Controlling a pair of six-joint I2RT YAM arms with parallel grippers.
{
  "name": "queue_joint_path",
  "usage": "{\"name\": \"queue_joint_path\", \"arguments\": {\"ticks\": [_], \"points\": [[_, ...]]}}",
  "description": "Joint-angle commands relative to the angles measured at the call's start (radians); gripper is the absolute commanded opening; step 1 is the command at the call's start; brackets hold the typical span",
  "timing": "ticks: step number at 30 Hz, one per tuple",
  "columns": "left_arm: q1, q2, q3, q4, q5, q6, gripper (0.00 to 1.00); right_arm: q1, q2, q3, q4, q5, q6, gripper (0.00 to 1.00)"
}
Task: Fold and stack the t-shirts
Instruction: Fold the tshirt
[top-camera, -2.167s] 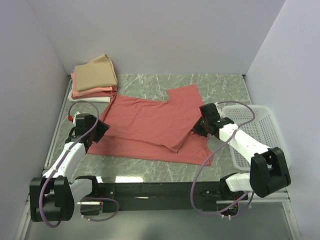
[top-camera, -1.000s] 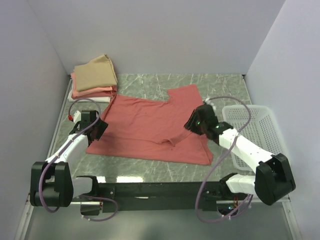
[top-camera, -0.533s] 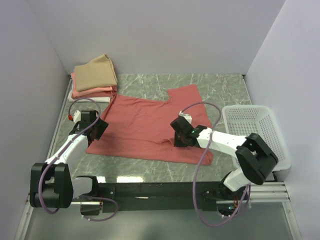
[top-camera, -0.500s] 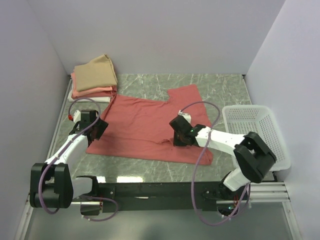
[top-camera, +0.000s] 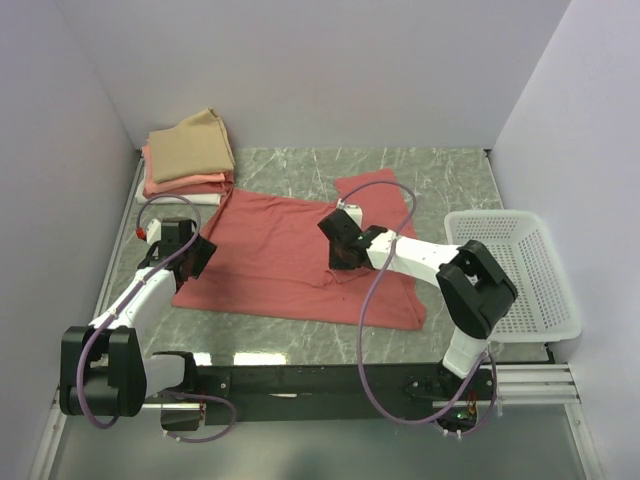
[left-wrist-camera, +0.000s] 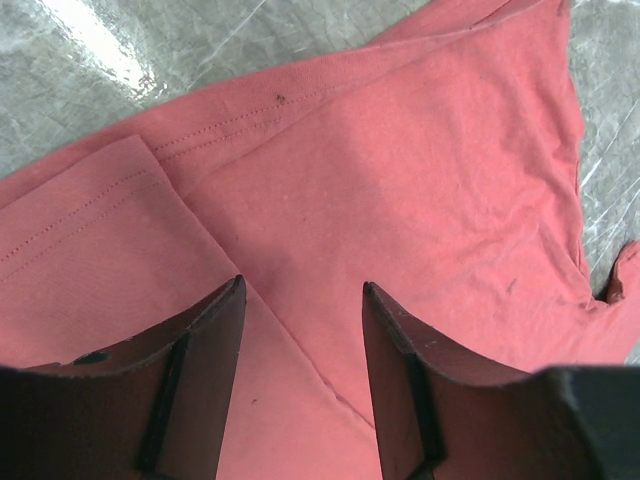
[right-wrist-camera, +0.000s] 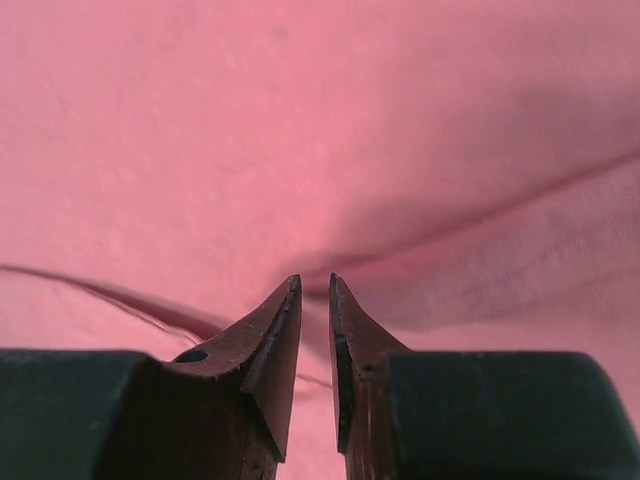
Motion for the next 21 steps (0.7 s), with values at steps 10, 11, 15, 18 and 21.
{"name": "queue_joint_path", "arguments": {"ticks": [10,11,15,18,21], "points": [[-0.004,-0.026,0.061,0.016,0.018,0.019,0.57,-0.042,-0.128,0.025,-0.028,0.069,0.004,0.25],[-0.005,-0.027,0.059,0.016,0.018,0.019,0.57,-0.041,-0.150,-0.006,-0.021,0.056,0.010,0.25],[-0.004,-0.033,0.052,0.014,0.020,0.019,0.56,-0.026,-0.233,-0.147,0.041,-0.020,0.038,0.25],[-0.004,-0.035,0.050,0.016,0.026,0.018,0.56,0.004,-0.244,-0.212,0.056,-0.023,0.049,0.25],[-0.004,-0.036,0.052,0.016,0.027,0.018,0.56,0.024,-0.235,-0.258,0.070,-0.010,0.059,0.25]]}}
